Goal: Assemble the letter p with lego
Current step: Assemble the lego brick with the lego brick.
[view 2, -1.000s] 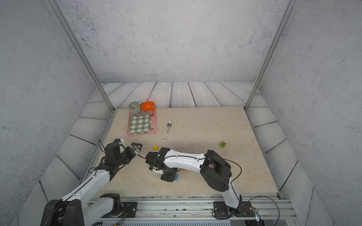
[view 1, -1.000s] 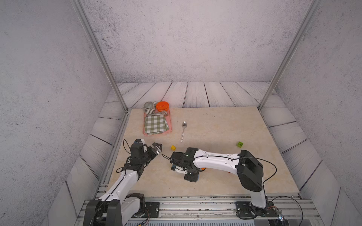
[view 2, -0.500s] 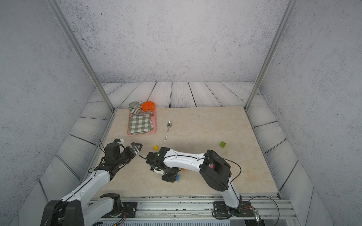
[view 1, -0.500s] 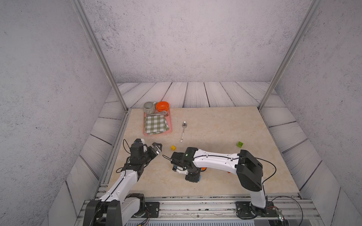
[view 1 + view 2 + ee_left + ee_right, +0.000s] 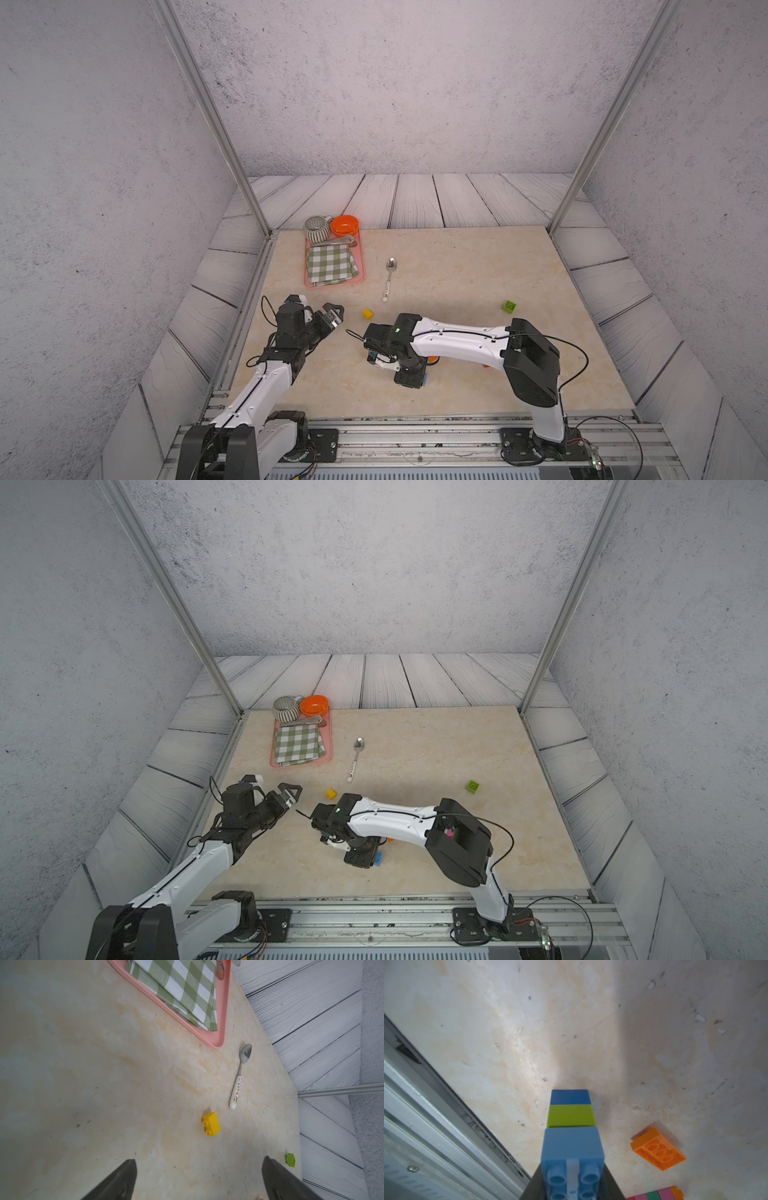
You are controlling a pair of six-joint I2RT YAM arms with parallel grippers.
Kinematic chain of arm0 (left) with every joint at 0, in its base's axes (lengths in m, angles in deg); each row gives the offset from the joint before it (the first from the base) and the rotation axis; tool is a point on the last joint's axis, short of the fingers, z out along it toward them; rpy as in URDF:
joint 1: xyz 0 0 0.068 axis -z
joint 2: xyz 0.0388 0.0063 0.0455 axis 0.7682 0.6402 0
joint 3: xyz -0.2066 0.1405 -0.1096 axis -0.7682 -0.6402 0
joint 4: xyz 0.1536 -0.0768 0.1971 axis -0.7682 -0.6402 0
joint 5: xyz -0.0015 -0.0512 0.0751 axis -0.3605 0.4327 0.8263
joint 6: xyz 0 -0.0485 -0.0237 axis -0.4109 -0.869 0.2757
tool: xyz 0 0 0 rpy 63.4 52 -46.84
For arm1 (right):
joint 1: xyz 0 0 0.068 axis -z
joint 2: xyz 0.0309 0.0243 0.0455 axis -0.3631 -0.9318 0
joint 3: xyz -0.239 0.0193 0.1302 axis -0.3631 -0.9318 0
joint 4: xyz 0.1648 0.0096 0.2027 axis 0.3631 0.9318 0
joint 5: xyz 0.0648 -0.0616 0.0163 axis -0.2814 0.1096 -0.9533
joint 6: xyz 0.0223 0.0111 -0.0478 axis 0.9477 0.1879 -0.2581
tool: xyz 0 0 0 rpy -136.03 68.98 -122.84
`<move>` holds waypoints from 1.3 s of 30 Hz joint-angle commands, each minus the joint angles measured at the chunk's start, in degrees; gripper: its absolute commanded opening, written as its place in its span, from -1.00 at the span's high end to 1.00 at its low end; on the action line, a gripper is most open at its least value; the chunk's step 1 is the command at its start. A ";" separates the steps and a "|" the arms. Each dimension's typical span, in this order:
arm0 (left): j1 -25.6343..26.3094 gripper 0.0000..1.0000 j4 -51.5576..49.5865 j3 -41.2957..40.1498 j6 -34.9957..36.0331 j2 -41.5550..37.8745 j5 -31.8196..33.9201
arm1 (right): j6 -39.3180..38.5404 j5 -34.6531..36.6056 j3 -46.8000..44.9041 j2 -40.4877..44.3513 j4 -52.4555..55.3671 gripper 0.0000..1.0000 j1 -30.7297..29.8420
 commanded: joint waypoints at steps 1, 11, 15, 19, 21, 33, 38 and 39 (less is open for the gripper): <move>-0.46 -0.96 0.06 -0.40 0.76 -0.75 0.16 | 0.51 -1.25 -1.66 0.71 2.98 1.00 -0.02; -0.50 -0.96 0.05 -0.39 0.80 -0.68 0.23 | 1.46 -1.06 -2.11 4.50 0.08 0.97 0.03; -0.46 -0.96 0.07 -0.35 0.83 -0.72 0.14 | 1.73 -0.64 -2.69 4.38 0.00 0.97 0.01; -0.46 -0.96 0.06 -0.36 0.79 -0.82 0.14 | 2.00 -0.90 -4.03 3.90 -0.60 0.97 0.03; -0.49 -0.96 -0.02 -0.39 0.79 -0.90 0.14 | 2.22 -0.85 -4.72 3.38 -0.76 0.97 0.07; -0.46 -0.96 -0.01 -0.37 0.79 -1.06 0.05 | 1.93 -0.16 -5.85 0.79 -3.26 0.97 0.07; -0.46 -0.96 -0.10 -0.33 0.83 -1.16 0.05 | 1.30 -0.90 -4.92 -0.39 -3.00 0.98 0.07; -0.52 -0.96 -0.08 -0.32 0.79 -1.10 0.05 | 1.23 -0.93 -4.80 -0.56 -2.92 0.98 0.01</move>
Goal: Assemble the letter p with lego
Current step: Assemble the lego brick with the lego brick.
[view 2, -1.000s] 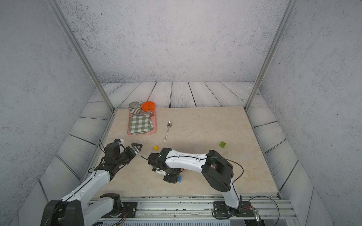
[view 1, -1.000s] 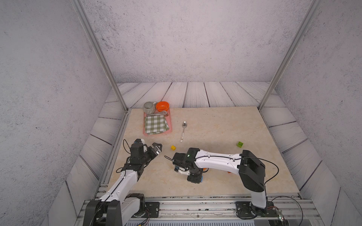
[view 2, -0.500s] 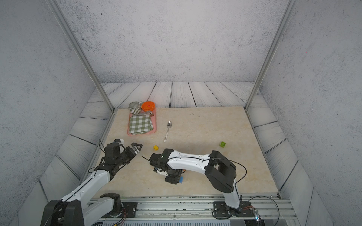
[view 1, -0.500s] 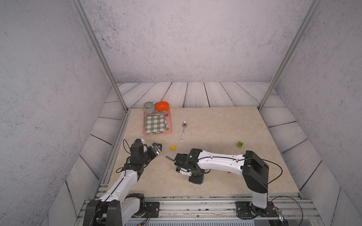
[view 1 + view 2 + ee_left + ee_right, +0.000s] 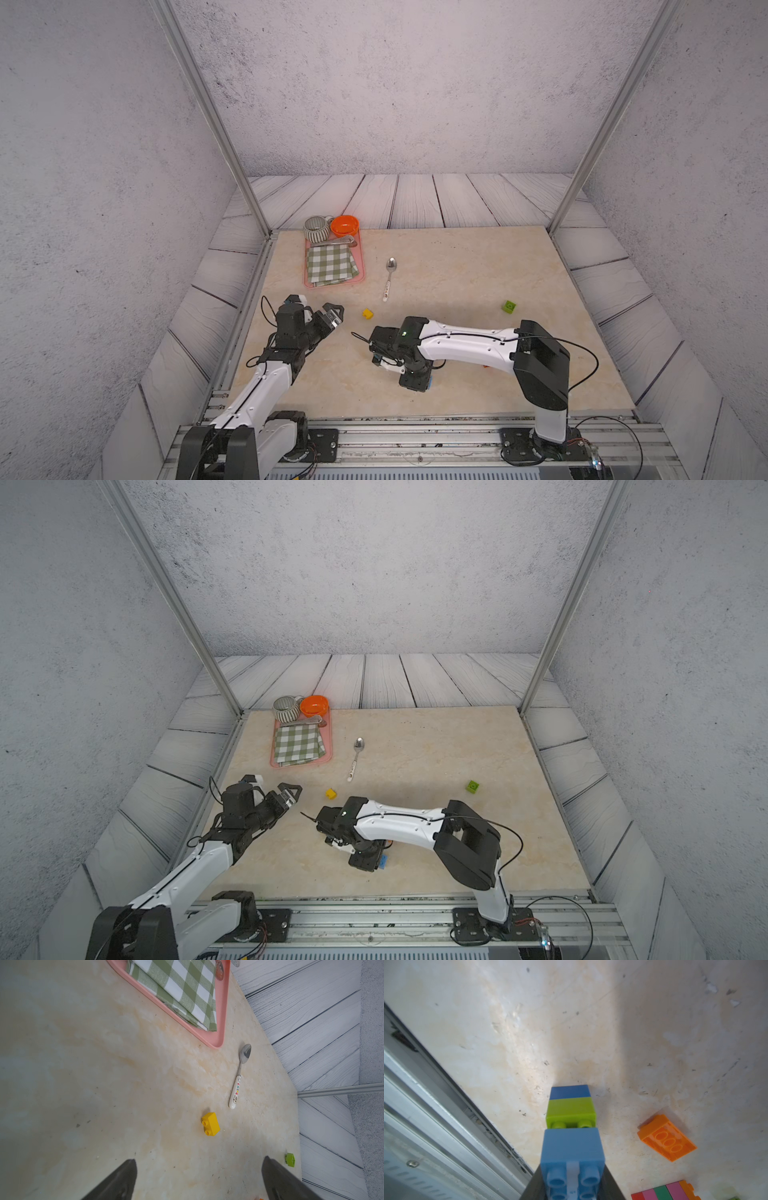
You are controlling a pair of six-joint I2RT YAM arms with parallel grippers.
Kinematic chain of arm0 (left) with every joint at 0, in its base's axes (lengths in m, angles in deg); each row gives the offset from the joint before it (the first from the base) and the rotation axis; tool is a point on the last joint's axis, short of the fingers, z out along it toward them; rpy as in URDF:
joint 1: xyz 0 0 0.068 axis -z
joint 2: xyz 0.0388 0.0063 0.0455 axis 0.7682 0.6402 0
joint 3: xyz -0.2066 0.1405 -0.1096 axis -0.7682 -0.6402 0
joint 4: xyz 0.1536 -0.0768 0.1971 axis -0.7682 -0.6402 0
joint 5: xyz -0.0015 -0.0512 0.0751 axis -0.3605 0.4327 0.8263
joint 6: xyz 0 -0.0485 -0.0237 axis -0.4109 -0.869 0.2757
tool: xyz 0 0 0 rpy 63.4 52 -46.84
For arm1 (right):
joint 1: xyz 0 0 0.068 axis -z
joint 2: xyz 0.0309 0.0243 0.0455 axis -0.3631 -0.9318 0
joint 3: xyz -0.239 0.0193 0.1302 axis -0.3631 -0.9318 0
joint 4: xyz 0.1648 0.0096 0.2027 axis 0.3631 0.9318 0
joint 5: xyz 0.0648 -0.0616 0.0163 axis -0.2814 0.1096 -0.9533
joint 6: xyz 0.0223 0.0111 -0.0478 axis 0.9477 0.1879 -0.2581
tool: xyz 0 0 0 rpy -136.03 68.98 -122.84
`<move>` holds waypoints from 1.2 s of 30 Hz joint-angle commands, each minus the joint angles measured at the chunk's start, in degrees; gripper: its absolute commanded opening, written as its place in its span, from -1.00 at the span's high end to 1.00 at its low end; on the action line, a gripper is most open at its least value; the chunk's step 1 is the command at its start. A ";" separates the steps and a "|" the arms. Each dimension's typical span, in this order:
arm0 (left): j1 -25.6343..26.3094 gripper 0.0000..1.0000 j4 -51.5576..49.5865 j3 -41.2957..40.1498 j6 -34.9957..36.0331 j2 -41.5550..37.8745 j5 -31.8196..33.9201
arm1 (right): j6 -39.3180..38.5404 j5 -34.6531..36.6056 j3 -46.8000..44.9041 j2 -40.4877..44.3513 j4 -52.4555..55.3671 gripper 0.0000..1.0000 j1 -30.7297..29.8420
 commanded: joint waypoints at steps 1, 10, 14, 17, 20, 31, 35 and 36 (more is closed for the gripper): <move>-0.46 -0.97 -0.08 -0.36 0.77 -0.73 -0.03 | -0.72 -0.94 -0.48 -3.66 -0.42 0.98 0.06; -0.50 -0.96 -0.09 -0.31 0.78 -0.82 -0.03 | -1.07 0.03 1.89 -3.36 3.04 0.99 0.09; -0.46 -0.97 -0.15 -0.31 0.88 -0.91 -0.06 | -1.25 0.35 3.08 -3.89 4.16 0.98 0.01; -0.52 -0.96 -0.23 -0.29 0.86 -1.00 0.01 | -1.28 0.38 3.24 -3.95 4.25 0.99 0.09; -0.46 -0.97 -0.32 -0.31 0.86 -1.19 0.05 | -1.34 0.63 3.41 -3.65 4.33 0.99 0.02; -0.46 -0.96 -0.41 -0.21 0.87 -1.28 0.00 | -1.08 1.43 4.70 -2.19 4.81 1.00 0.03; -0.52 -0.96 -0.48 -0.31 0.93 -1.33 0.05 | -1.00 1.28 4.66 -2.10 3.83 0.99 0.05; -0.46 -0.97 -0.44 -0.23 1.01 -1.30 0.05 | -1.00 1.22 4.65 -2.22 3.81 0.99 0.07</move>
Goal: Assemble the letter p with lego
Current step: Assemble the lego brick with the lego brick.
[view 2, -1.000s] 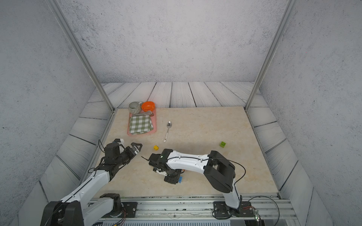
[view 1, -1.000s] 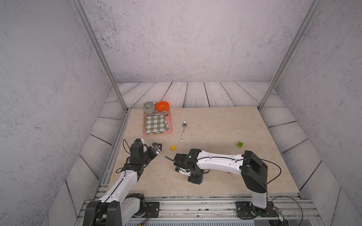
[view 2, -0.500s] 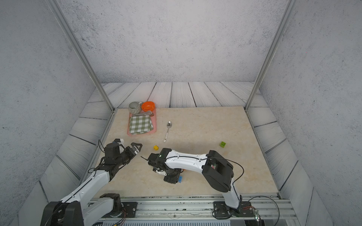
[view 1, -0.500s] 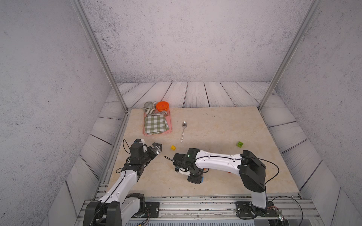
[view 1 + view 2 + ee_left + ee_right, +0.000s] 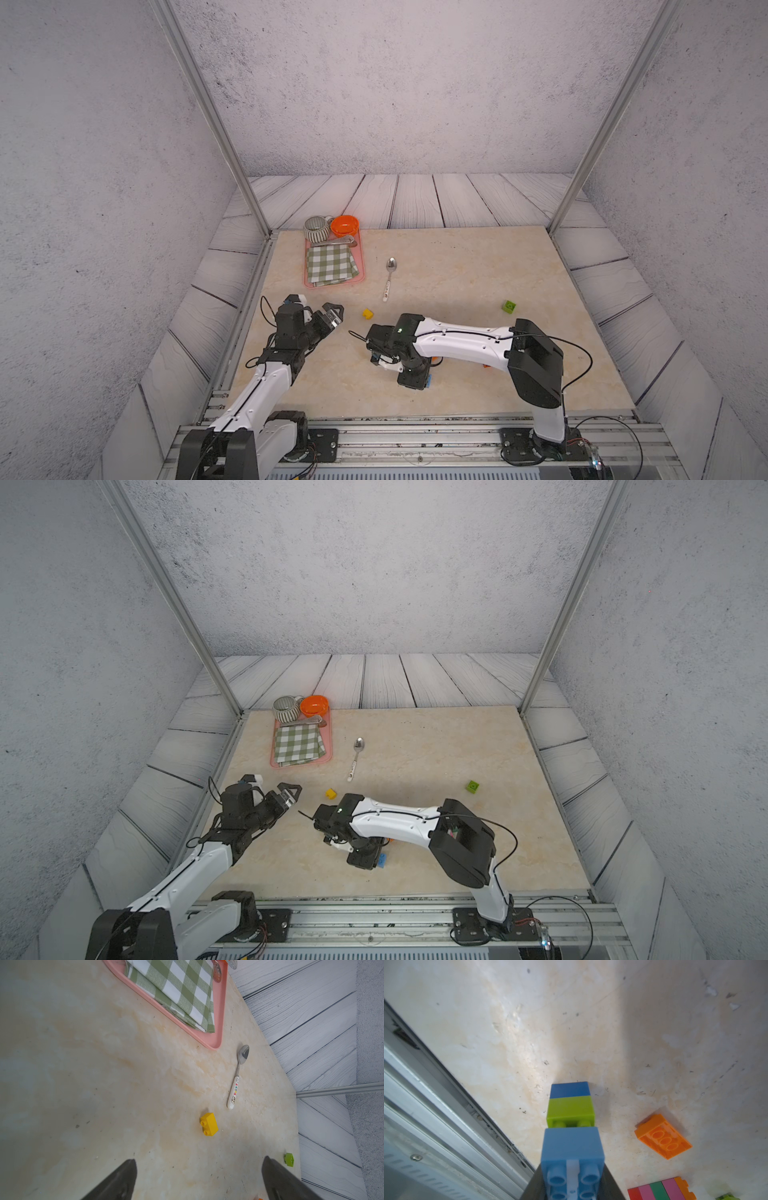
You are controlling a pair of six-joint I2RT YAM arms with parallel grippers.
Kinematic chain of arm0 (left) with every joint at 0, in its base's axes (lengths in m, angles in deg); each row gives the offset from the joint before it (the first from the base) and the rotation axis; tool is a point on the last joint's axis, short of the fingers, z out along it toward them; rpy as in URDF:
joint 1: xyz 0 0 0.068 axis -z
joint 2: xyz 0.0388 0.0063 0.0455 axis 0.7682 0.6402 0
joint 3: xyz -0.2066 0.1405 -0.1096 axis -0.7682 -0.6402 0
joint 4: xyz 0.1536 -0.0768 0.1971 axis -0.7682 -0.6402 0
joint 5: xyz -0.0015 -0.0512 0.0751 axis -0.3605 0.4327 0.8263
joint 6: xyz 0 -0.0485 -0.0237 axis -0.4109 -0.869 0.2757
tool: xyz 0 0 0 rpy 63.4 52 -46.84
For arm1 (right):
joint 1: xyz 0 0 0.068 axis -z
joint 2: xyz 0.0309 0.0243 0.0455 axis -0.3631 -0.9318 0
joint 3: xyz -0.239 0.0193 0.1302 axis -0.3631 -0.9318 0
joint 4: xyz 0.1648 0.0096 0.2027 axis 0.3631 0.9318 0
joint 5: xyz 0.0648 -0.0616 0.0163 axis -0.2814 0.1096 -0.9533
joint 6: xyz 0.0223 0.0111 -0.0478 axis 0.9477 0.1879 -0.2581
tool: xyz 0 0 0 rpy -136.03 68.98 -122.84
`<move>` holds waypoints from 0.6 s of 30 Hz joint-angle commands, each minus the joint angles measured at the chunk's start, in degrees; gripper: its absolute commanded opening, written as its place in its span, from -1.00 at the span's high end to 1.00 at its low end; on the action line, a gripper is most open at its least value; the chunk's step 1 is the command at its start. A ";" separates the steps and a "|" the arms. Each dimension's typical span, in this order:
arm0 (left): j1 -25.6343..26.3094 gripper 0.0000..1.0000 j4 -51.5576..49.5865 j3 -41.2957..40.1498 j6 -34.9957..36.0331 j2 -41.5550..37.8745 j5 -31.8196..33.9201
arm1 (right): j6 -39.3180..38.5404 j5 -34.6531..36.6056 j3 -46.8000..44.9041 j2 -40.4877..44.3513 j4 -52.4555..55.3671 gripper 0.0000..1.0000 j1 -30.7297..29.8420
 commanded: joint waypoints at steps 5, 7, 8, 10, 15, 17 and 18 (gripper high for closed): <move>-0.46 -0.96 -0.22 -0.23 0.80 -0.63 0.05 | -0.36 0.62 0.18 -1.29 0.28 0.99 0.13; -0.46 -0.96 -0.30 -0.27 0.94 -0.61 0.05 | -0.41 0.84 -0.15 -2.20 0.75 1.00 0.22; -0.47 -0.96 -0.30 -0.26 0.87 -0.70 0.05 | -0.36 1.01 -0.45 -2.51 0.96 1.00 0.15; -0.46 -0.97 -0.30 -0.25 0.86 -0.70 0.05 | -0.45 1.13 -1.32 -2.88 1.07 1.00 0.17; -0.46 -0.97 -0.24 -0.23 0.91 -0.63 0.05 | -1.34 1.77 -3.33 -2.94 0.95 1.00 0.17; -0.51 -0.96 -0.28 -0.22 0.90 -0.61 0.05 | -2.19 1.22 -4.28 -2.09 0.10 1.00 0.17; -0.47 -0.97 -0.22 -0.24 0.91 -0.60 0.05 | -2.57 0.90 -4.80 -1.55 -0.32 1.00 0.18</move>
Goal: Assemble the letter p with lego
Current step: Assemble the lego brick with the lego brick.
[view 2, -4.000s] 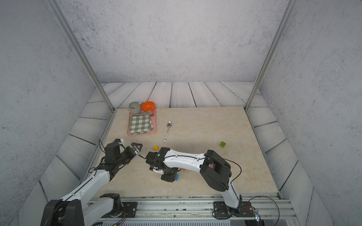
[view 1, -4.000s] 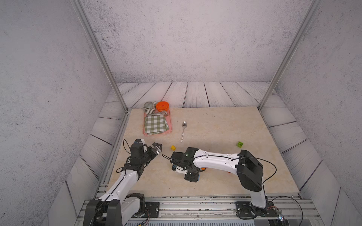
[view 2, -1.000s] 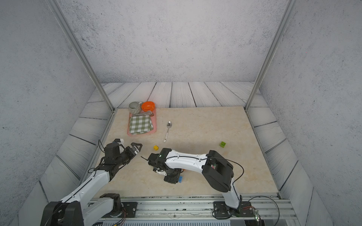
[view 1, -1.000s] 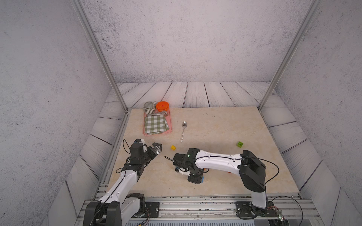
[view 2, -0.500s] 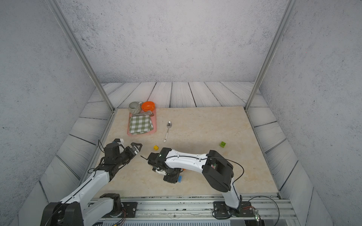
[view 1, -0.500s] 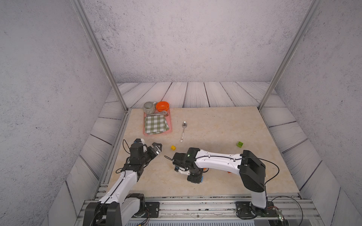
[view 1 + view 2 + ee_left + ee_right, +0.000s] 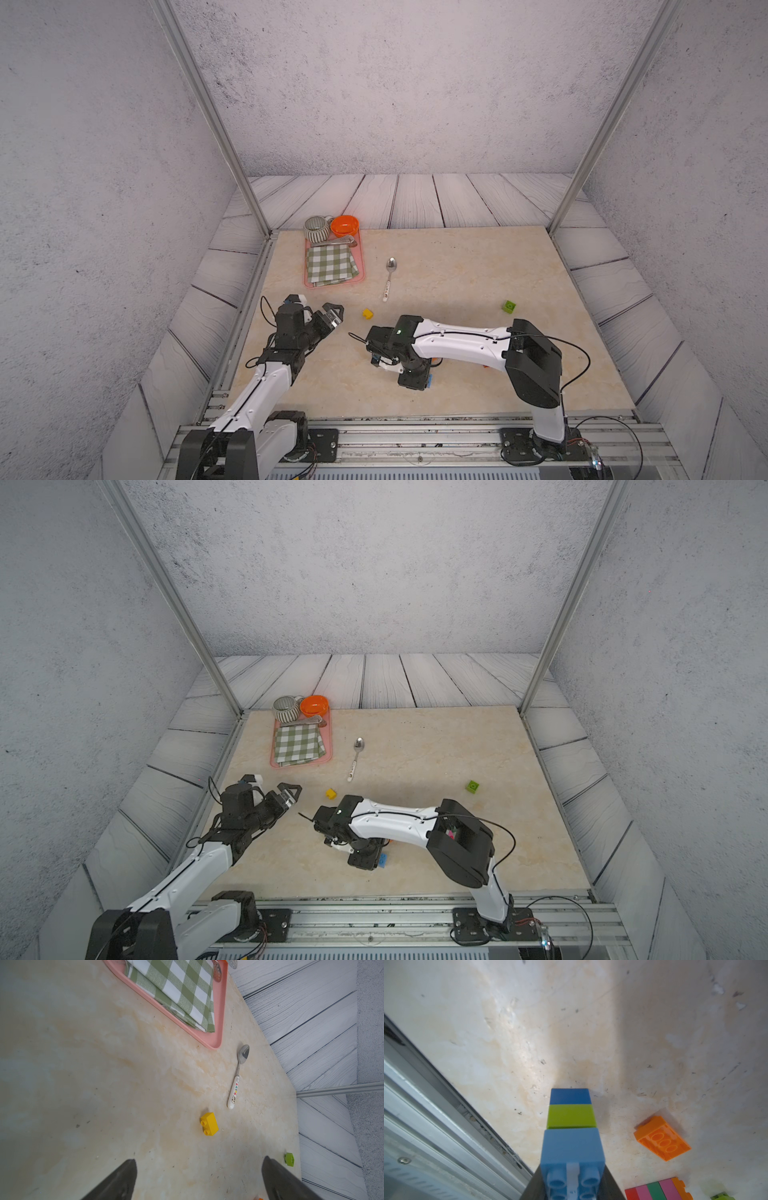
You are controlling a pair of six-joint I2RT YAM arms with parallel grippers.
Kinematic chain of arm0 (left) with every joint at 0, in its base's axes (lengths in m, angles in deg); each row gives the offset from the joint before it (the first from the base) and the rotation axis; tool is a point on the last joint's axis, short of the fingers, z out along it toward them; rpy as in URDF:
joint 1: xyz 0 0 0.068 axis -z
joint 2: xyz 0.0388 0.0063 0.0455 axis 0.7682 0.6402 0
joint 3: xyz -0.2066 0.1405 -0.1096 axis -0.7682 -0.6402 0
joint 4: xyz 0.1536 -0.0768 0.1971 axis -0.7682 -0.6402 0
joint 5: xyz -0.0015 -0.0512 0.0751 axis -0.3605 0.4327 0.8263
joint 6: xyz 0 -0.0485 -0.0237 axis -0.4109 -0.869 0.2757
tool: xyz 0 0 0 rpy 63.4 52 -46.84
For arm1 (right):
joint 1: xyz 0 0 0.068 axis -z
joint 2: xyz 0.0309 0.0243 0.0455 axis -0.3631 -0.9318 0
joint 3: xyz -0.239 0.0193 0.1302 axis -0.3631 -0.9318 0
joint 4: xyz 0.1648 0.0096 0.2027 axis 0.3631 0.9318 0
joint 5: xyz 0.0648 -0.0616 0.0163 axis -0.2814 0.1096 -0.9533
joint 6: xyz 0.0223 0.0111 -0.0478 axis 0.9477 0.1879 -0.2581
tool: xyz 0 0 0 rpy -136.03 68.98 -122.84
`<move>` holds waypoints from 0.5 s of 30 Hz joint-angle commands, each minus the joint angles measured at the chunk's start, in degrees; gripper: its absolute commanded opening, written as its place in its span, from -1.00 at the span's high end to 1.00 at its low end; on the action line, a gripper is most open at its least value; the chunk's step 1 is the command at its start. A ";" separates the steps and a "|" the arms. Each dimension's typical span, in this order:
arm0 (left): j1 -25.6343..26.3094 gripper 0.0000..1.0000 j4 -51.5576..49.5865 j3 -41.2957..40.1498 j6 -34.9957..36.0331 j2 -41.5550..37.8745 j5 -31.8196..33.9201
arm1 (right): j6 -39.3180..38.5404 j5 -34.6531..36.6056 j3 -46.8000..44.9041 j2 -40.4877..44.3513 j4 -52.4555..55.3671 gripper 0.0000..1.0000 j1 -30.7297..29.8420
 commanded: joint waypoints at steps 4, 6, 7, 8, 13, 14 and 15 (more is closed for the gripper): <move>-0.47 -0.97 -0.13 -0.31 0.86 -0.60 0.21 | -3.39 -2.24 -5.67 0.39 -1.97 1.00 0.12; -0.52 -0.96 0.00 -0.31 0.87 -0.50 0.23 | -3.81 -3.08 -6.52 0.25 -2.60 1.00 0.13; -0.46 -0.96 -0.06 -0.29 0.90 -0.40 0.23 | -4.09 -3.06 -6.73 -0.21 -2.51 1.00 0.01; -0.51 -0.96 -0.06 -0.27 0.87 -0.35 0.22 | -4.19 -3.00 -6.99 -0.66 -2.49 1.00 0.04; -0.48 -0.96 0.01 -0.23 0.93 -0.24 0.23 | -4.87 -1.72 -7.58 -1.89 -1.26 1.00 -0.03; -0.46 -0.96 0.09 -0.23 0.94 -0.18 0.23 | -5.15 -1.28 -7.65 -2.09 -1.02 1.00 0.01; -0.46 -0.97 0.05 -0.22 0.93 -0.12 0.23 | -5.35 -0.76 -7.96 -2.20 -0.91 1.00 0.01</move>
